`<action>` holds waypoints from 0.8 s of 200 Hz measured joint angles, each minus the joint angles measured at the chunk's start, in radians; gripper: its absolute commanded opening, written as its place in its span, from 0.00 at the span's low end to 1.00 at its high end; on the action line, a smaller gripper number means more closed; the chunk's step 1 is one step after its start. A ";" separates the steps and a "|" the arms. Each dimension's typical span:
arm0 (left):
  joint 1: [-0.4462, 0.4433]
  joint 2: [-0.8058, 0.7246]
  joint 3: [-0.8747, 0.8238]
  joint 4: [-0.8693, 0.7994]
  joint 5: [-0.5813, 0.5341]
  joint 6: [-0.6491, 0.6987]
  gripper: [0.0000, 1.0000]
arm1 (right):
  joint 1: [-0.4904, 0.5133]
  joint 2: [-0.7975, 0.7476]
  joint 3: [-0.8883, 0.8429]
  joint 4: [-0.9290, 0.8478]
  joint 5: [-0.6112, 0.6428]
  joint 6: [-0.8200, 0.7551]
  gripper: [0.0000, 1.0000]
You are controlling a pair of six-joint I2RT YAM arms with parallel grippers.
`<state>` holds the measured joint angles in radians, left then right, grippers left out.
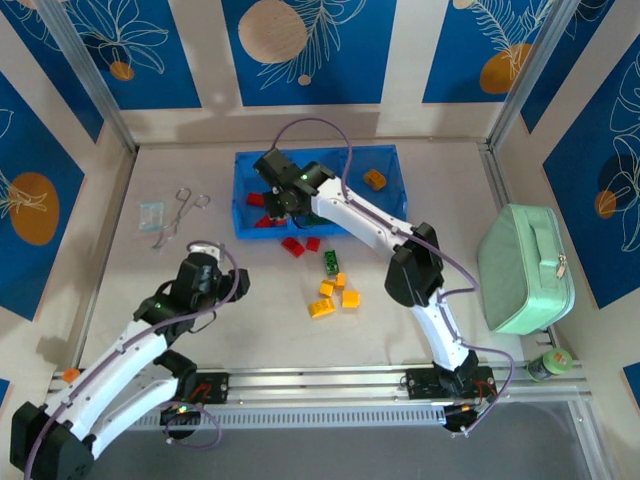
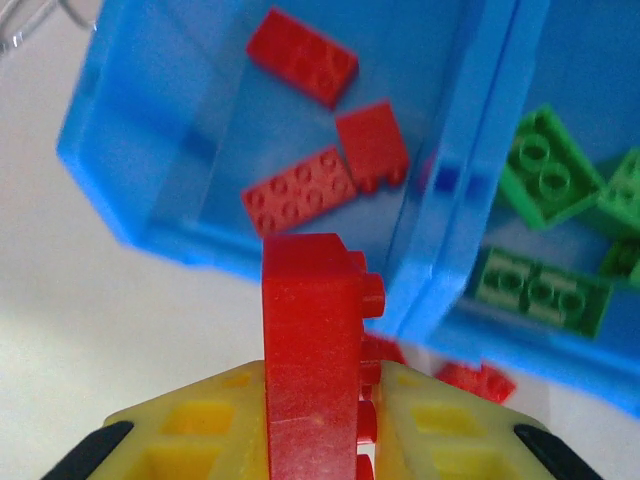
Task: Sort the legos into containers by color
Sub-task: Place the lego in the container.
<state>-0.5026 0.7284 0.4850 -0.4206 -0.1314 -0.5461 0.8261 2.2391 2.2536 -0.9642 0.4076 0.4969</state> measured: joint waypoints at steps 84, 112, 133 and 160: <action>-0.016 -0.050 0.000 -0.061 0.008 -0.007 0.64 | -0.068 0.258 0.356 -0.100 -0.043 -0.048 0.71; -0.031 -0.008 0.012 -0.058 0.016 -0.006 0.65 | -0.067 0.172 0.241 -0.077 -0.045 -0.048 0.70; -0.046 0.053 0.022 -0.032 0.030 -0.005 0.67 | -0.064 0.051 0.082 -0.035 -0.045 -0.044 0.69; -0.071 0.161 0.044 0.014 0.042 -0.002 0.72 | -0.058 -0.148 -0.154 0.055 -0.048 -0.032 0.69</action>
<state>-0.5735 0.8898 0.5289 -0.4065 -0.0898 -0.5480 0.7685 2.0911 2.0998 -0.9092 0.3592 0.4652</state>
